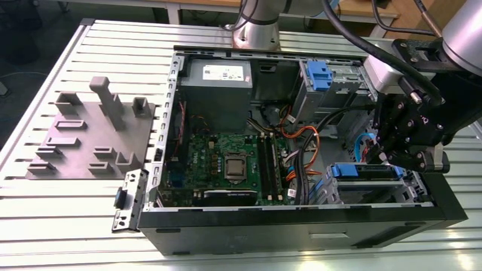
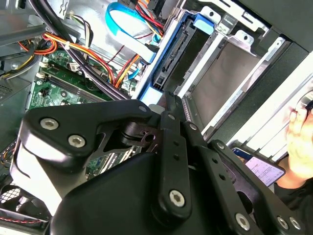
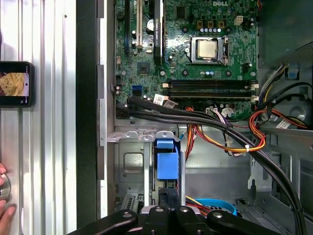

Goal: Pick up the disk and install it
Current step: 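Insert the first disk wire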

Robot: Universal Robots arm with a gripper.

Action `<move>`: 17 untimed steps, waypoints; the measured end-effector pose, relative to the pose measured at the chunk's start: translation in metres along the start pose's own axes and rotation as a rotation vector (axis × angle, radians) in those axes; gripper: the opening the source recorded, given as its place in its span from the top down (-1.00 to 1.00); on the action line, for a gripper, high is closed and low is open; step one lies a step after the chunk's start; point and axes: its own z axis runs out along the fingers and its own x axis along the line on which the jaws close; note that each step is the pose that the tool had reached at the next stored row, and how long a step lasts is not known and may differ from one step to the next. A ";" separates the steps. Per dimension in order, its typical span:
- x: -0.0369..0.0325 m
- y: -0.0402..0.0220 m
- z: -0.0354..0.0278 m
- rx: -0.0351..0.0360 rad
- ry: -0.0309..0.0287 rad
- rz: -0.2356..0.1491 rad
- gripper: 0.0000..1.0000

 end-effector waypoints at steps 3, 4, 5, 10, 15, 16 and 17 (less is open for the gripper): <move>0.0000 0.0000 0.0000 0.0000 0.0000 0.000 0.79; 0.0000 -0.0008 0.0001 0.0000 -0.0001 0.000 0.79; 0.0000 -0.0029 0.0001 0.0000 0.0000 0.000 0.79; -0.0003 -0.0122 0.0003 0.0000 0.0000 0.000 0.79; -0.0003 -0.0133 0.0003 0.0000 0.0000 0.000 0.79; -0.0003 -0.0135 0.0003 0.0000 0.0000 0.000 0.79; -0.0004 -0.0140 0.0004 -0.0001 -0.0001 0.000 0.79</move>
